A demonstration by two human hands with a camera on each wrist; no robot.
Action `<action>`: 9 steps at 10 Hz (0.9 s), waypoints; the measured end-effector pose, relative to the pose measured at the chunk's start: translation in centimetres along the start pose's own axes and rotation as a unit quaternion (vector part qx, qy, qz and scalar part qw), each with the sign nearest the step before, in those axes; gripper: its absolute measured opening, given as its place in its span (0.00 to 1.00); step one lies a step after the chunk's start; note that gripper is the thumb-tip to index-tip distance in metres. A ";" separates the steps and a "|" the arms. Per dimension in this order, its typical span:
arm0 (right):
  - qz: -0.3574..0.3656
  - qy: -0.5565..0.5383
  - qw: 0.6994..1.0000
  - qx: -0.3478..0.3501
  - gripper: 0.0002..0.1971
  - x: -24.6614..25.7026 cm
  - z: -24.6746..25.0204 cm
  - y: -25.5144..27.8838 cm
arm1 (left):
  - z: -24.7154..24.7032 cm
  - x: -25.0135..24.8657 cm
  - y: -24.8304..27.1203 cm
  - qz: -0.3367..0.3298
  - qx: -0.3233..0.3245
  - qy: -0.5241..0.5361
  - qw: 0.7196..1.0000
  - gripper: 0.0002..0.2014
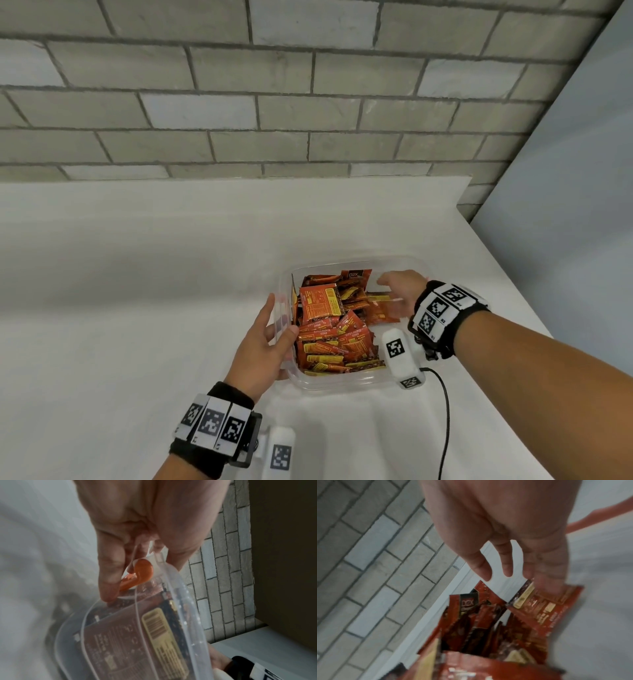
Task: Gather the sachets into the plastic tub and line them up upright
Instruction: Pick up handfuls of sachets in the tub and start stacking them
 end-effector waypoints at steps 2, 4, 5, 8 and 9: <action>0.002 0.231 0.971 0.058 0.18 0.9 -0.2 -0.5 | 0.0 -0.2 0.1 0.001 0.004 0.006 1.000 0.36; 0.036 0.276 0.959 0.047 0.22 0.2 -0.5 -2.6 | 0.0 -0.1 0.1 0.000 0.006 0.015 1.000 0.37; 0.008 0.302 0.952 0.055 0.24 0.6 -1.0 -2.6 | 0.0 -0.1 0.1 0.000 0.008 0.018 1.000 0.37; 0.042 0.325 0.942 0.079 0.03 0.1 -1.0 -4.0 | -0.1 0.1 0.0 0.001 0.007 0.025 1.000 0.36; 0.015 0.380 0.921 0.087 0.10 -0.2 -1.3 -4.5 | -0.1 0.0 0.0 -0.002 0.009 0.027 1.000 0.36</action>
Point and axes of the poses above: each hand's wrist, its own y-axis away from the middle knuckle, its own z-axis out of the back of the hand, x = y × z, the point moved 4 cm from there along -y, towards the middle knuckle, and after that the axes turned 8 degrees about z, right-handed, at the moved point
